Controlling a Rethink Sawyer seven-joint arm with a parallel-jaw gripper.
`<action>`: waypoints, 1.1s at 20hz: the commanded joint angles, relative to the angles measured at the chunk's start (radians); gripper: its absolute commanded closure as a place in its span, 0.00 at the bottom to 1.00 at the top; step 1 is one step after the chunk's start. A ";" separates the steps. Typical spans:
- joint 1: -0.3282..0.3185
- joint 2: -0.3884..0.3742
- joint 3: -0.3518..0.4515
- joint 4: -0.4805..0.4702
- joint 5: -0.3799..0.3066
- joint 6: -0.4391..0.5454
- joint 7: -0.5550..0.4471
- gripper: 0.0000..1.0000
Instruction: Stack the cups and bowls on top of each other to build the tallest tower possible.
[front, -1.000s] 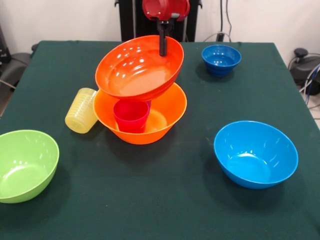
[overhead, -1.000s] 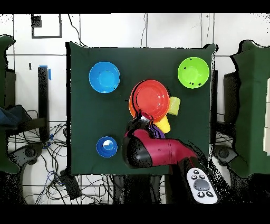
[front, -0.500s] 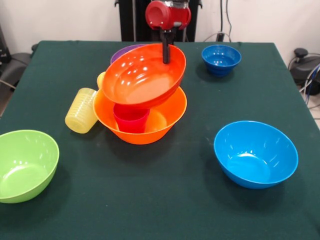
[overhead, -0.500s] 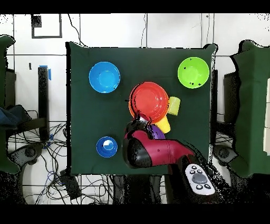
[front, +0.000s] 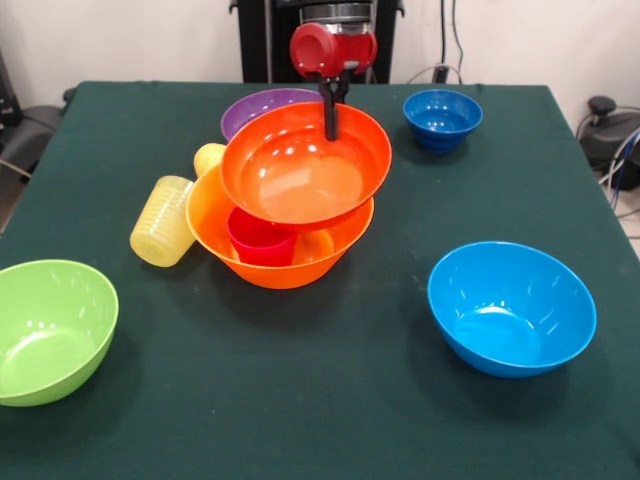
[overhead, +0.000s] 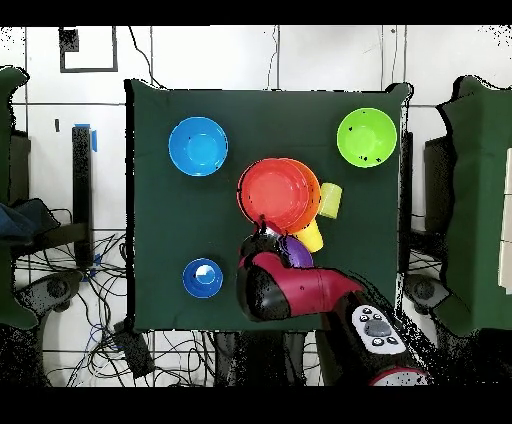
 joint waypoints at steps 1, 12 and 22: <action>0.032 0.042 -0.031 -0.085 -0.071 -0.045 0.149 1.00; 0.043 -0.035 -0.050 -0.087 -0.094 0.022 0.140 1.00; 0.036 -0.029 -0.040 -0.078 -0.078 0.040 0.164 1.00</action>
